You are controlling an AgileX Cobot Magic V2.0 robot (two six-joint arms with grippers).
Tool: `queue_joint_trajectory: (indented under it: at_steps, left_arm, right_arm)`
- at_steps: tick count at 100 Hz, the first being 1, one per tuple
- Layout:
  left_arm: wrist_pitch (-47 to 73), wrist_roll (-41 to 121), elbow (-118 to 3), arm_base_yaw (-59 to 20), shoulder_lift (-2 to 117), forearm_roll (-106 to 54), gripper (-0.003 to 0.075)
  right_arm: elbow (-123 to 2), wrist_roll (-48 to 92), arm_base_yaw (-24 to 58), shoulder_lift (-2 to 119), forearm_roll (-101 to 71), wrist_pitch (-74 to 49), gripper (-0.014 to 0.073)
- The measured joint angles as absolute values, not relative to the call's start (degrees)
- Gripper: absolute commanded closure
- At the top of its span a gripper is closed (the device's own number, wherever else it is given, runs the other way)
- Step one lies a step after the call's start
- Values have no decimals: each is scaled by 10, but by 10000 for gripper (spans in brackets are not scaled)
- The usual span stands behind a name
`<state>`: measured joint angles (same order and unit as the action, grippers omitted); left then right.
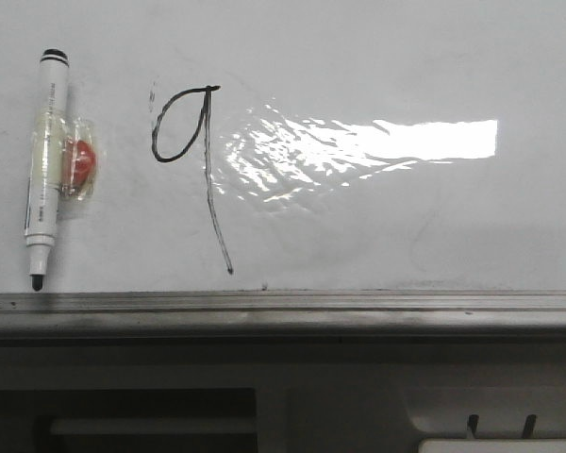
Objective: Write number 9 on whiteboard
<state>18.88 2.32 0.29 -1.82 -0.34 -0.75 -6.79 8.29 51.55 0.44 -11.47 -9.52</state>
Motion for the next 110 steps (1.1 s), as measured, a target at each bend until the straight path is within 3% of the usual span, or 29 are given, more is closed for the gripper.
queue_joint_trajectory:
  at_steps: [71,96,110]
  left_arm:
    - [190,23,3,-18,-3,-6,740]
    - [190,23,3,-18,-3,-6,740]
    - [190,23,3,-18,-3,-6,740]
  right_arm:
    - [-53,83,513,4,-115,-72,663]
    - [6,83,450,4,-113,27,663]
    - [6,79,374,4,-49,44,663]
